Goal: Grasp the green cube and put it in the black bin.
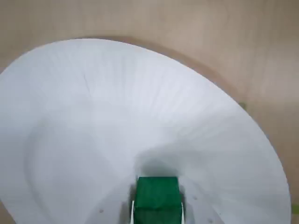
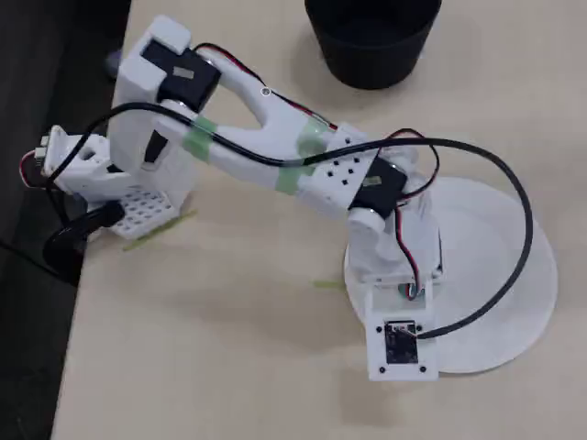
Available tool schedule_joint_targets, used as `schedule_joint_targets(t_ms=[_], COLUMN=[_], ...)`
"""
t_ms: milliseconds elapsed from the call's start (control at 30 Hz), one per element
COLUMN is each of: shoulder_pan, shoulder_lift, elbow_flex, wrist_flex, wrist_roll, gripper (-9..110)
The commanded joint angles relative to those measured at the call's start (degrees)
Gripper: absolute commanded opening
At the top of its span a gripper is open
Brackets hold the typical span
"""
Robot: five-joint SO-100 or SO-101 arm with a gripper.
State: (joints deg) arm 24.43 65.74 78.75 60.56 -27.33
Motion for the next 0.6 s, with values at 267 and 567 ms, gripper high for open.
schedule_joint_targets(t_ms=[267,567], shoulder_pan=[-0.7,-3.0], shoulder_lift=[4.2,19.0], elbow_flex=[-3.1,-8.9], wrist_flex=[1.1,8.7], wrist_roll=[1.0,10.9], gripper=[0,0])
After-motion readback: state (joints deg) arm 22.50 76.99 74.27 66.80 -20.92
